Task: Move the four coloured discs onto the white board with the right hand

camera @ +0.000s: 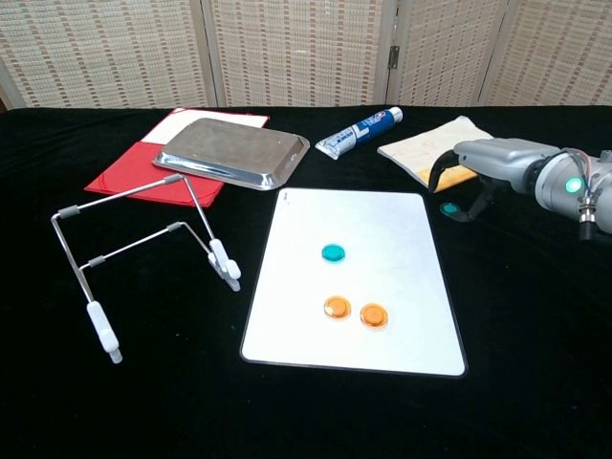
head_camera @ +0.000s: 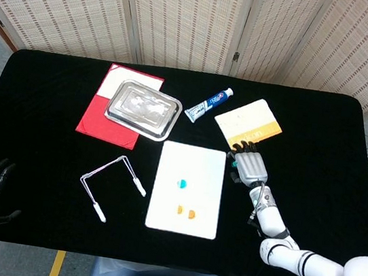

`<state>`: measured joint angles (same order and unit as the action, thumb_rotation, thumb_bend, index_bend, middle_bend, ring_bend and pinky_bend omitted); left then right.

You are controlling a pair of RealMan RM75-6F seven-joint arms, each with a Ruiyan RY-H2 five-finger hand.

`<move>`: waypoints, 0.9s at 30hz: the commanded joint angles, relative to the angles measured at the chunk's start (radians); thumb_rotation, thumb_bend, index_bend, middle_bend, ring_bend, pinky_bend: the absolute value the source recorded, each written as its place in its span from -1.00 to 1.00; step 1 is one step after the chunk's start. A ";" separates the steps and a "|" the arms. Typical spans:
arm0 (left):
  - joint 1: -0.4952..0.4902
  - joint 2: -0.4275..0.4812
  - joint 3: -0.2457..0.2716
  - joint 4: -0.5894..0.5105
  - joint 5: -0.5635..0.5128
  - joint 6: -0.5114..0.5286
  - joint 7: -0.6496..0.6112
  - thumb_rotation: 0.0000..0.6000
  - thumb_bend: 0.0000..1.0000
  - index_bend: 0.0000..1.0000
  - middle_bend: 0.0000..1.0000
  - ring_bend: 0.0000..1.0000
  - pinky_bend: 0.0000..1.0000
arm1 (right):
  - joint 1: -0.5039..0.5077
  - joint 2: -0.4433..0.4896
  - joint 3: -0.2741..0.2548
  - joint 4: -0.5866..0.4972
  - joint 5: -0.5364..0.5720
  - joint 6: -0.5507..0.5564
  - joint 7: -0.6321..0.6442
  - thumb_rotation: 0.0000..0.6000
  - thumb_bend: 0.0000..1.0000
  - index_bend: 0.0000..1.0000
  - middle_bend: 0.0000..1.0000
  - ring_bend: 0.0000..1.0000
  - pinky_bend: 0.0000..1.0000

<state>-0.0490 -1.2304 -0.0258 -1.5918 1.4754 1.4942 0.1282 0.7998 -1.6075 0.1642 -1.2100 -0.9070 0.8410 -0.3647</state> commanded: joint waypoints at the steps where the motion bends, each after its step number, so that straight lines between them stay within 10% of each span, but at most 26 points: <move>1: 0.001 0.001 0.001 -0.002 -0.001 0.000 0.002 1.00 -0.72 -0.86 -1.00 -0.90 -1.00 | 0.003 -0.013 0.003 0.030 -0.002 -0.013 0.006 1.00 -0.14 -0.31 -0.66 -1.00 -1.00; 27: 0.002 -0.003 0.000 0.012 -0.010 -0.005 -0.007 1.00 -0.72 -0.86 -1.00 -0.90 -1.00 | 0.018 -0.069 0.023 0.153 0.033 -0.072 -0.018 1.00 -0.13 -0.21 -0.65 -1.00 -1.00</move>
<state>-0.0472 -1.2338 -0.0257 -1.5802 1.4649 1.4888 0.1212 0.8174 -1.6757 0.1871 -1.0575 -0.8745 0.7700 -0.3823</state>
